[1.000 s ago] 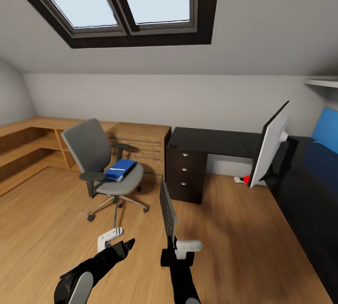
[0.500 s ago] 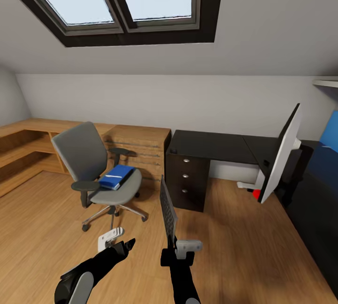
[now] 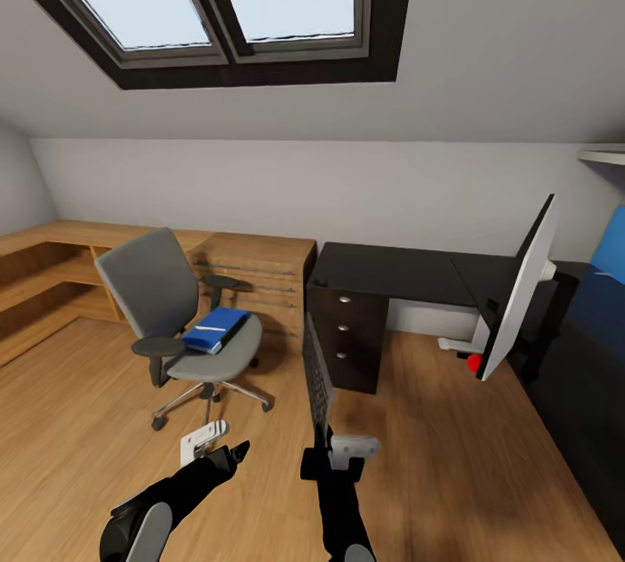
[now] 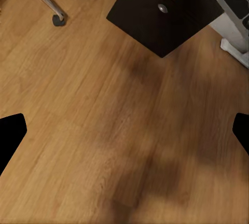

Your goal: In the bedroom, organize the workspace by keeping the computer under the desk, ensuring the monitor is on the desk, placing the keyboard on the desk next to the monitor, placing the mouse on the desk next to the keyboard, moving the folder from the swivel chair onto the desk next to the mouse, stacking the notebook on top of the folder with the pen on top of the notebook, and positioning the swivel chair next to the desk.

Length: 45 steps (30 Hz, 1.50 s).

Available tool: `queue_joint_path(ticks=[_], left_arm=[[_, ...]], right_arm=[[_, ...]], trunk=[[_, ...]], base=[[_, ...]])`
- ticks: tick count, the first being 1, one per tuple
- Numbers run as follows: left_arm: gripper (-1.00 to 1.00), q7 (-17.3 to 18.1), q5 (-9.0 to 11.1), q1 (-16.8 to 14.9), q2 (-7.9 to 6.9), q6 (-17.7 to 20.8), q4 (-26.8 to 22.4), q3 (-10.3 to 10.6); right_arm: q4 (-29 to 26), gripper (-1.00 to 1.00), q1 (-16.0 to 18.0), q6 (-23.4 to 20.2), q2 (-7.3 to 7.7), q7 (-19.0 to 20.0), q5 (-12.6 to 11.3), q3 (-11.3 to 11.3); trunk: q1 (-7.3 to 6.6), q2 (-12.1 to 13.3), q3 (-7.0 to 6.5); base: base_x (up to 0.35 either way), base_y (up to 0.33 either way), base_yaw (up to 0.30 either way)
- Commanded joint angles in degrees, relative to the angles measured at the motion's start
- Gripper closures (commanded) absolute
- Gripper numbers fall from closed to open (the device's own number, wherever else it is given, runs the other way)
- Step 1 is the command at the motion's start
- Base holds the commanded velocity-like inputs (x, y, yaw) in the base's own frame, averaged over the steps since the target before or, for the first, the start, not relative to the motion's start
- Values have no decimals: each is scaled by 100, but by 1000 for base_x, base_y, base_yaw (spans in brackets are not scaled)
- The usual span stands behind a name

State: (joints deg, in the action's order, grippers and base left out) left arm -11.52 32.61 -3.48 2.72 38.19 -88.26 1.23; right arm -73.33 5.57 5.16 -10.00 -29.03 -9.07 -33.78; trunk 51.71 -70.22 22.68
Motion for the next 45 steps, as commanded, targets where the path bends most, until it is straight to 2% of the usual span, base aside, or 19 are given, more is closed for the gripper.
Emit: queue_joint_path(ticks=[1, 4, 8, 10, 13, 16, 17, 18, 22, 24, 28, 30, 33, 37, 38, 40, 42, 45], left_arm=[[-100, -52, 59, -4, 0, 20, -7, 4], [-100, -52, 54, -4, 6, 21, -7, 16], [-100, -52, 45, -4, 9, 22, -7, 25], [-100, -52, 53, -4, 9, 22, -7, 21], [-100, -65, 59, -4, 9, 22, 42, 26], [-100, -69, 56, -4, 25, 13, 269, 33], [-100, -69, 55, -4, 37, 10, 321, 35], [-100, -70, 53, -4, 70, 7, 372, 39], [-100, -73, 49, -4, 152, 5, 427, 43], [-100, -71, 46, -4, 165, 5, 434, 43], [-100, -72, 44, -4, 172, 5, 439, 44], [-100, -76, 44, -5, 175, 5, 441, 39], [-100, -78, 43, -4, 176, 5, 441, 39], [-100, -78, 43, -4, 176, 5, 441, 36], [-100, -79, 43, -4, 176, 5, 441, 36], [-100, -79, 43, -4, 176, 5, 441, 35], [-100, -79, 43, -4, 176, 5, 441, 35], [-100, -77, 43, -4, 174, 5, 441, 31]], right_arm=[[-24, 100, 5, 134, 0, -28, -83, -6], [-190, 100, 5, 343, 0, -55, -119, 13], [-448, 100, 5, 744, 0, -58, -151, 194], [-671, 100, 7, 1260, 0, -63, -159, 240], [-837, 100, 6, 1732, 0, -67, -237, 367], [-848, 100, 5, 1808, 0, -63, -693, 616], [-857, 100, 5, 1823, 0, -62, -904, 662], [-869, 100, 5, 1831, 0, -60, -1244, 705], [-935, 100, 5, 1836, 0, -53, -2010, 737], [-994, 100, 5, 1834, 0, -51, -2188, 739], [-1048, 100, 5, 1824, 7, -61, -2319, 757], [-1065, 100, 5, 1826, 84, -79, -2364, 868], [-1073, 100, 5, 1808, 100, -77, -2483, 950], [-1077, 100, 5, 1812, 107, -81, -3049, 969], [-1081, 100, 5, 1808, 118, -67, -3575, 988], [-1129, 100, 5, 1813, 121, -53, -4007, 1008], [-1199, 100, 5, 1827, 106, -42, -4227, 1004], [-1236, 100, 5, 1839, 81, -11, -4335, 988]], trunk=[[-23, 38, -12], [-88, 158, -66], [-176, 318, -138], [-220, 399, -173], [-286, 519, -227], [-352, 639, -281], [-374, 679, -299], [-396, 719, -317], [-484, 880, -389], [-528, 960, -425], [-616, 1121, -497], [-660, 1201, -533], [-725, 1321, -586], [-813, 1481, -658], [-835, 1522, -676], [-879, 1602, -712], [-923, 1682, -748], [-923, 1682, -748]], base=[[0, 0, 0], [0, 0, 0], [0, 0, 0], [0, 0, 0], [0, 0, 0], [0, 0, 0], [0, 0, 0], [0, 0, 0], [0, 0, 0], [0, 0, 0], [0, 0, 0], [0, 0, 0], [0, 0, 0], [0, 0, 0], [0, 0, 0], [0, 0, 0], [0, 0, 0], [0, 0, 0]])
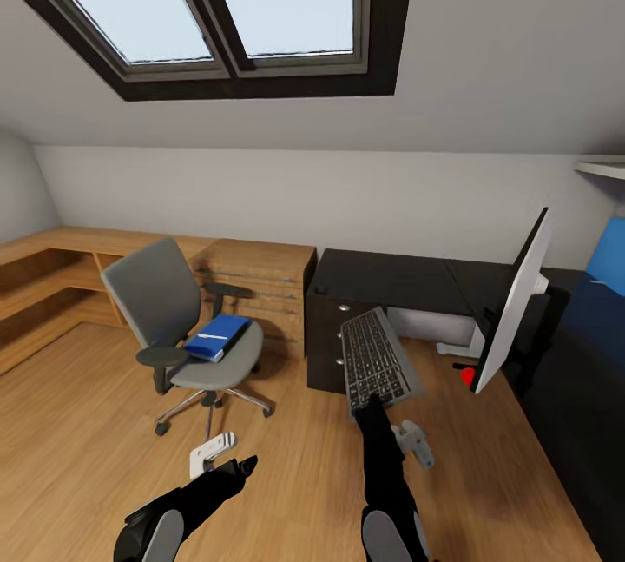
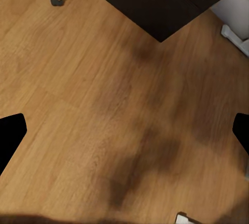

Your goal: In the bedroom, organize the workspace by keeping the computer under the desk, ensuring the monitor is on the desk, placing the keyboard on the desk next to the monitor, placing the mouse on the desk next to the keyboard, moving the folder from the swivel chair onto the desk next to the mouse, stacking the notebook on top of the folder with the pen on top of the notebook, and positioning the swivel chair next to the desk.

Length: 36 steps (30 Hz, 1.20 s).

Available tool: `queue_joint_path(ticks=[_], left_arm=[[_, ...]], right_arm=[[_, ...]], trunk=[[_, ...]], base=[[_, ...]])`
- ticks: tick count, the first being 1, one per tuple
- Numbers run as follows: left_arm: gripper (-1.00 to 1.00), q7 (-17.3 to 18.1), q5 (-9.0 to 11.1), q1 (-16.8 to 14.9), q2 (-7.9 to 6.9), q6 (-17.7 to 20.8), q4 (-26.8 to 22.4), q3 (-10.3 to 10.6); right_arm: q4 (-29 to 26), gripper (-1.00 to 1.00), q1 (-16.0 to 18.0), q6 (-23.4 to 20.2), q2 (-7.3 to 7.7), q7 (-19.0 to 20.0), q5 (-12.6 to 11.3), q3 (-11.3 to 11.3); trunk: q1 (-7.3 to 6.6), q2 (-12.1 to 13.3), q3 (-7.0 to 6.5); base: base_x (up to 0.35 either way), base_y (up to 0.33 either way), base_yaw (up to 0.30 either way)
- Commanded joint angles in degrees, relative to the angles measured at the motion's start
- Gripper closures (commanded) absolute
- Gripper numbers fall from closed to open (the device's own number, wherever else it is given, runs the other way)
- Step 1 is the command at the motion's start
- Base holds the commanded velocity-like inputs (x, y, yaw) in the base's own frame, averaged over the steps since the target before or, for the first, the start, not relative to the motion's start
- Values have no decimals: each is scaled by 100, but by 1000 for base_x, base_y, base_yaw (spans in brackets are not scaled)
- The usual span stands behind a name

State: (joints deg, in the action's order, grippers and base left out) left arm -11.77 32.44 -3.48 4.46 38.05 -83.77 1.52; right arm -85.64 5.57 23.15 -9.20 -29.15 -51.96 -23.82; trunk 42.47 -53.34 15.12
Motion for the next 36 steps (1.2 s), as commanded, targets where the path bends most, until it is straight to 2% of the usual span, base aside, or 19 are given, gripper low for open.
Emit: queue_joint_path(ticks=[1, 3, 6, 9, 11, 17, 23, 31, 36], left_arm=[[-100, -50, 61, -4, -4, 18, -8, -6], [-100, -47, 61, -4, -9, 18, -8, -13], [-100, -46, 62, -4, -14, 18, -8, -18], [-100, -45, 61, -4, -15, 17, -8, -19], [-100, -40, 62, -4, -15, 14, -8, -24], [-100, -37, 61, -4, -15, 10, -8, -21], [-100, -36, 61, -4, -8, 9, -8, -13], [-100, -37, 53, -4, -15, 8, -8, -29], [-100, -36, 52, -4, -15, 9, -8, -16]], right_arm=[[-16, 100, 5, 40, -16, 23, -122, -16], [-20, 100, 5, 41, -38, 34, -220, -25], [-27, 100, 5, 50, -57, 45, -513, -32], [-30, 100, 5, 51, -61, 67, -704, -34], [-32, 100, 5, 56, -62, 426, -995, -27], [-32, 100, 5, 58, -43, 886, -1025, -10], [-32, 100, 5, 112, -30, 933, -1019, 22], [-14, 100, 5, 505, -21, 943, -1017, 7], [-7, 100, 5, 528, -16, 971, -1011, 9]], trunk=[[1, -6, 8], [1, -6, 8], [1, -6, 8], [1, -6, 8], [1, -6, 8], [1, -6, 8], [1, -6, 8], [1, -6, 8], [1, -6, 8]], base=[[0, 0, 0], [0, 0, 0], [0, 0, 0], [0, 0, 0], [120, 35, 0], [288, 94, 0], [99, 13, 0], [6, 1, 0], [0, 0, 0]])
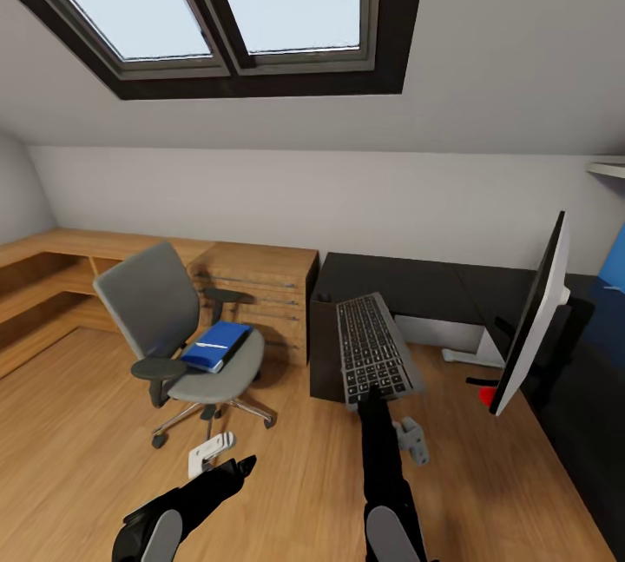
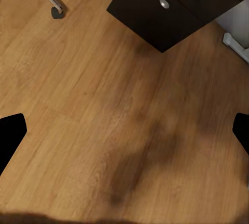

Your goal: In the bedroom, organize the workspace by keeping the computer under the desk, ensuring the monitor is on the desk, placing the keyboard on the desk next to the monitor, placing the mouse on the desk next to the keyboard, moving the folder from the swivel chair onto the desk next to the mouse, stacking the notebook on top of the folder with the pen on top of the notebook, and positioning the swivel chair next to the desk.

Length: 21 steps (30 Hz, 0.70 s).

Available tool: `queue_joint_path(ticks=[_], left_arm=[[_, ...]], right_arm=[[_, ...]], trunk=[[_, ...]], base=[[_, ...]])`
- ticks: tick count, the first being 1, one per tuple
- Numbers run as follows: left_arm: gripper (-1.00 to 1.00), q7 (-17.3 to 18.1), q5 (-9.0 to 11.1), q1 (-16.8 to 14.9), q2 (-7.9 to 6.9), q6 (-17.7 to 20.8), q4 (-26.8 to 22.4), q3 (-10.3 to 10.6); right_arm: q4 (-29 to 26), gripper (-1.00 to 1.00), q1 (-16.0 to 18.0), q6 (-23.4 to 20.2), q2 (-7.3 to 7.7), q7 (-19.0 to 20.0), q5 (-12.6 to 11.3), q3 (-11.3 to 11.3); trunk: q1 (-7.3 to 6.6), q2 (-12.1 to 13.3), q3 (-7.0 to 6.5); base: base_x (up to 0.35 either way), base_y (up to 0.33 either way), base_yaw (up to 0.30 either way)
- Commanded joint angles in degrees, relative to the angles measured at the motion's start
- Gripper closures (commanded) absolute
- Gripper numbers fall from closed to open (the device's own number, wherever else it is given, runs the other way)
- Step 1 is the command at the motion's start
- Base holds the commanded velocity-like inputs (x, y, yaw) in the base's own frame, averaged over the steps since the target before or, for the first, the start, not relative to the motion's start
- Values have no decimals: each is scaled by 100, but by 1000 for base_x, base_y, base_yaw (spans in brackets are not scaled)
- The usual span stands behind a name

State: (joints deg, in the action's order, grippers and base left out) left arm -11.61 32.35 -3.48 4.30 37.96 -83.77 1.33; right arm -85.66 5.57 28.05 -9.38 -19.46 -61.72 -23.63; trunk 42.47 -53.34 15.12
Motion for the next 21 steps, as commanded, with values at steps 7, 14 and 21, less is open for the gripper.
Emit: queue_joint_path(ticks=[7, 14, 21], left_arm=[[-100, -52, 68, -4, 1, 14, -7, 9], [-100, -52, 69, -4, 3, 14, -7, 10], [-100, -52, 68, -4, 0, 14, -7, 7]], right_arm=[[11, 100, 6, 42, 152, 3, -32, 49], [21, 100, 6, 42, 157, 3, -35, 60], [23, 100, 6, 35, 136, 3, -56, 2]], trunk=[[1, -6, 9], [1, -6, 29], [1, -6, 36]], base=[[194, 38, -16], [61, 39, -171], [4, 2, -48]])
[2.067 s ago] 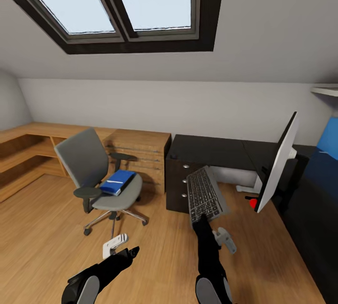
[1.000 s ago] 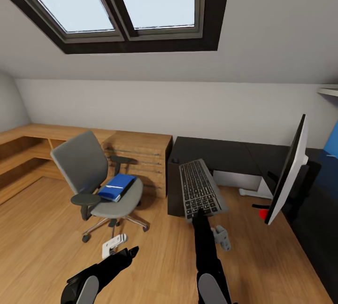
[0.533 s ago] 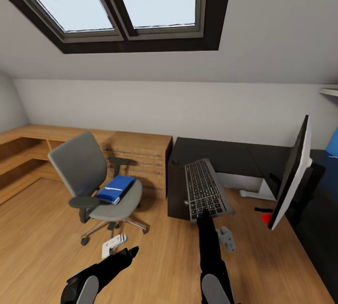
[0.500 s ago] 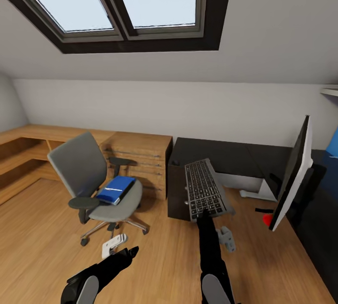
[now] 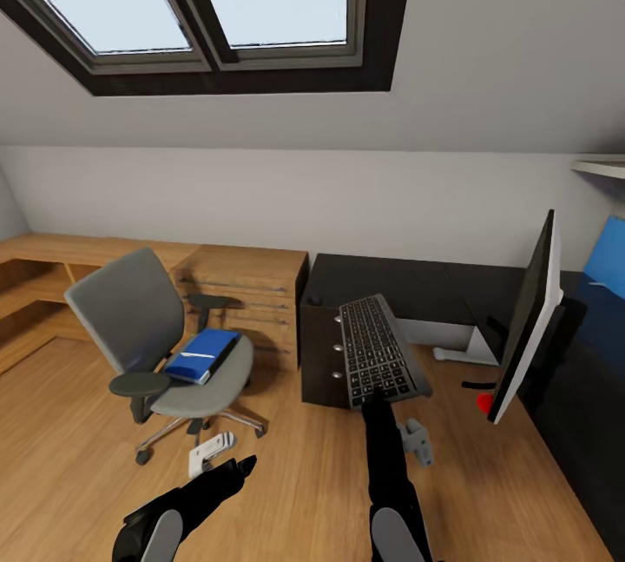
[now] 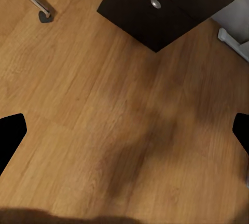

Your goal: In the bedroom, organize the workspace by keeping the computer under the desk, ensuring the monitor is on the desk, placing the keyboard on the desk next to the monitor, placing the mouse on the desk next to the keyboard, moving the folder from the swivel chair onto the desk next to the mouse, stacking the notebook on top of the folder with the pen on top of the notebook, and positioning the swivel chair next to the desk.

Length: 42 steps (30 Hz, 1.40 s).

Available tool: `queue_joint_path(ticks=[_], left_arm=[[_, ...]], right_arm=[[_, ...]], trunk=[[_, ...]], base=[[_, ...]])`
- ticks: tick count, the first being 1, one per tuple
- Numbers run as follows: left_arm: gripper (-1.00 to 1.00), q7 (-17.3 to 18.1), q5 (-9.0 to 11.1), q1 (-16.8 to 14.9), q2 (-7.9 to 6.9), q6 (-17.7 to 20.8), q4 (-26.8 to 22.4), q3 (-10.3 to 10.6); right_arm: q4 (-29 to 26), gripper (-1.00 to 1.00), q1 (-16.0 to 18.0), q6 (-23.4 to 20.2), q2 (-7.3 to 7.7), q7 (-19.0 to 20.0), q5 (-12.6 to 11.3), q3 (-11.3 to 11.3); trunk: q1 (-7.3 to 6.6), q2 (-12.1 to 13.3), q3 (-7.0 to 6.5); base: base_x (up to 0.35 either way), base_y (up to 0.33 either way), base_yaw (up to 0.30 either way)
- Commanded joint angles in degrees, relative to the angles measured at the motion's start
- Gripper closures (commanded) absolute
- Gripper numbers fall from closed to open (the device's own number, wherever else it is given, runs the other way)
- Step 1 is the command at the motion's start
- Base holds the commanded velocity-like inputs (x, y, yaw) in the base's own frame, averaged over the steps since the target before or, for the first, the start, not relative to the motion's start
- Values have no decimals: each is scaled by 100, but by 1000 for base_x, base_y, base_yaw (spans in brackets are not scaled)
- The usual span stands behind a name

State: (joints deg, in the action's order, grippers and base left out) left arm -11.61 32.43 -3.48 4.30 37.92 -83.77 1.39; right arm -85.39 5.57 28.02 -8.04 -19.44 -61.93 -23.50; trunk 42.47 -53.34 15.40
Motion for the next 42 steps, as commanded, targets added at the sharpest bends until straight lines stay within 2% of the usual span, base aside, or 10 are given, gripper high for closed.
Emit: queue_joint_path(ticks=[1, 8, 19, 26, 38, 42], left_arm=[[-100, -52, 59, -4, 0, 19, -7, 2], [-100, -53, 62, -4, 0, 19, -7, -3], [-100, -52, 62, -4, 0, 14, -7, 2], [-100, -52, 62, -4, 0, 17, -7, 6], [-100, -52, 62, -4, 0, 23, -7, -5], [-100, -38, 62, -4, 0, 15, -7, 1]], right_arm=[[-4, 100, 6, 37, -1, 2, -36, -10], [-4, 100, 6, 37, -4, 2, -38, -12], [61, 100, 6, 40, 31, 10, 5, 12], [74, 100, 6, 45, 31, 11, 14, 20], [77, 100, 6, 44, 31, 11, 11, 21], [83, 100, 6, 38, 31, 11, -7, 21]], trunk=[[1, -6, 8], [1, -6, 8], [1, -6, 8], [1, -6, 8], [1, -6, 42], [1, -6, 55]], base=[[0, 0, -4], [18, 6, 0], [250, 174, 0], [56, 52, -16], [9, 2, -185], [210, 0, -192]])
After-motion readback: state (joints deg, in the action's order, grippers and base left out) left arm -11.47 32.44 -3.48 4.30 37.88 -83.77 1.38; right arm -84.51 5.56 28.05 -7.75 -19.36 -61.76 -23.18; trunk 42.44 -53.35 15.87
